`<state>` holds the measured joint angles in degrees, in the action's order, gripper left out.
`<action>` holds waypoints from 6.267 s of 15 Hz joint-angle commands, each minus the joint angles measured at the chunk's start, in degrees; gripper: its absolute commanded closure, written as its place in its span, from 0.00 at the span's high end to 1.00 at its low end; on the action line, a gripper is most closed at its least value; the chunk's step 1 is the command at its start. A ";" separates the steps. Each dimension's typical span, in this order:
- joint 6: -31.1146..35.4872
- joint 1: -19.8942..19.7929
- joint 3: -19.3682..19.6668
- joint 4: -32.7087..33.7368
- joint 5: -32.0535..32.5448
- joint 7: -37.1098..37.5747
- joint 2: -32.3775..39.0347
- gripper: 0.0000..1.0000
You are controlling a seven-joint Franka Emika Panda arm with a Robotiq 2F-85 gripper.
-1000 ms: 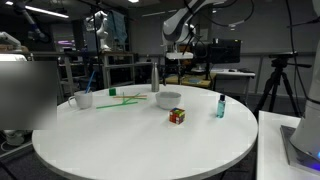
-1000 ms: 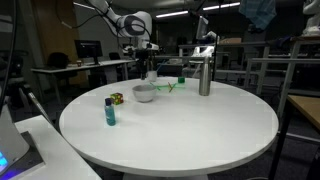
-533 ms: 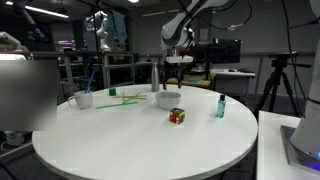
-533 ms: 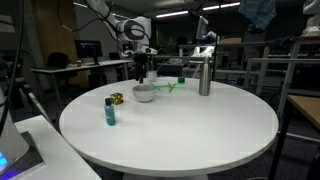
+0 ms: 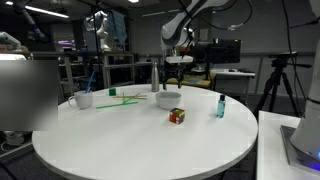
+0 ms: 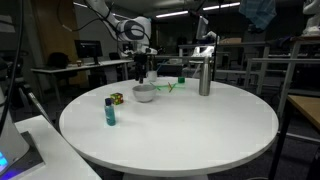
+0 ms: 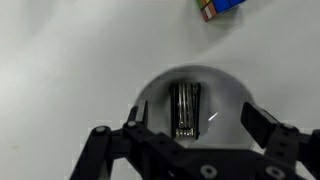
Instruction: Put the black object on the table
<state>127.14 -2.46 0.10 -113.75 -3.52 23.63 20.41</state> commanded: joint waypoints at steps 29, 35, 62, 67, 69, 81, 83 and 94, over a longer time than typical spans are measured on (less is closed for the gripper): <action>-1.16 1.56 2.57 1.12 0.18 0.43 0.60 1.00; -1.22 1.90 3.15 3.86 0.43 2.14 2.67 1.00; -1.20 4.08 5.39 9.80 -1.60 6.30 8.95 1.00; -2.13 3.72 4.88 8.86 -1.48 3.78 9.44 1.00; -2.60 3.36 4.61 9.09 -1.74 2.04 10.13 1.00; -3.50 2.81 4.31 12.65 -1.72 -2.33 15.05 1.00; -3.58 2.79 4.23 13.02 -1.75 -2.54 15.39 1.00; -6.64 2.61 3.94 16.33 -2.13 -3.90 17.98 0.59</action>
<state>123.47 1.37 4.85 -100.45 -4.10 21.50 37.08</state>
